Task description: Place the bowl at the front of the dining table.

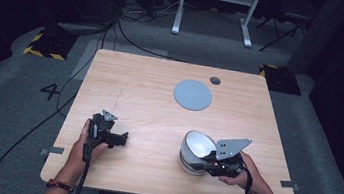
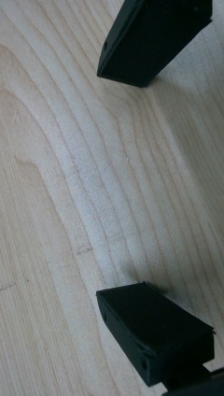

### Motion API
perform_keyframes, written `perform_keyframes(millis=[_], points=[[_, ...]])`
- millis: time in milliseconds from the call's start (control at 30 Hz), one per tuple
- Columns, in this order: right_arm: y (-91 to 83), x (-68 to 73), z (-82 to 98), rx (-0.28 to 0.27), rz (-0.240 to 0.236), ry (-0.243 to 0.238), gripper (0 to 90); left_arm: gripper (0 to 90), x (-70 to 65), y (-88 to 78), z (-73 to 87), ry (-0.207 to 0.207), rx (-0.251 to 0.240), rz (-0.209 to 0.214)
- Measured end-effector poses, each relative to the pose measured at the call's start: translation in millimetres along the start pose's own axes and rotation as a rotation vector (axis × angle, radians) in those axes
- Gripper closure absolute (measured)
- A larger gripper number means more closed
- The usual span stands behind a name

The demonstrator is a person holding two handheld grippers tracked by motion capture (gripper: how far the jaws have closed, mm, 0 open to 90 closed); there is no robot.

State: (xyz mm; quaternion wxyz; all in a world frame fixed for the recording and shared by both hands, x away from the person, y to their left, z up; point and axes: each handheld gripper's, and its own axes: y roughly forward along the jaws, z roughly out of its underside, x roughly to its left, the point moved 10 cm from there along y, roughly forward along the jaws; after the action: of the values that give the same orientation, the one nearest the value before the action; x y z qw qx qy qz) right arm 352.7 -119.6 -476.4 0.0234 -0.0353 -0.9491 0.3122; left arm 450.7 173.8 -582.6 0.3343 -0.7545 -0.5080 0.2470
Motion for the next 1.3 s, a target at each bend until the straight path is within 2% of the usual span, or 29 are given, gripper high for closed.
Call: perform_keyframes(millis=[100,600,867,1133,1300], points=[[-0.8,0.0,-0.6,0.006,0.010,-0.004,82.5,0.0,0.0,0.0,0.0,0.000,0.000,0.000],[-9.0,-0.9,-6.7,-0.038,0.025,0.010,82.7,0.0,0.1,0.0,0.0,0.000,0.000,0.000],[-13.7,-0.8,-8.1,-0.046,0.038,0.001,82.7,0.0,0.0,0.0,0.0,0.000,0.000,0.000],[-16.5,-1.6,-8.8,-0.043,0.064,-0.002,82.7,0.0,0.3,-0.1,0.0,0.000,0.001,-0.002],[-21.0,-2.8,-11.0,-0.062,0.073,0.001,82.7,0.0,0.0,0.0,0.0,0.000,0.000,0.000]])
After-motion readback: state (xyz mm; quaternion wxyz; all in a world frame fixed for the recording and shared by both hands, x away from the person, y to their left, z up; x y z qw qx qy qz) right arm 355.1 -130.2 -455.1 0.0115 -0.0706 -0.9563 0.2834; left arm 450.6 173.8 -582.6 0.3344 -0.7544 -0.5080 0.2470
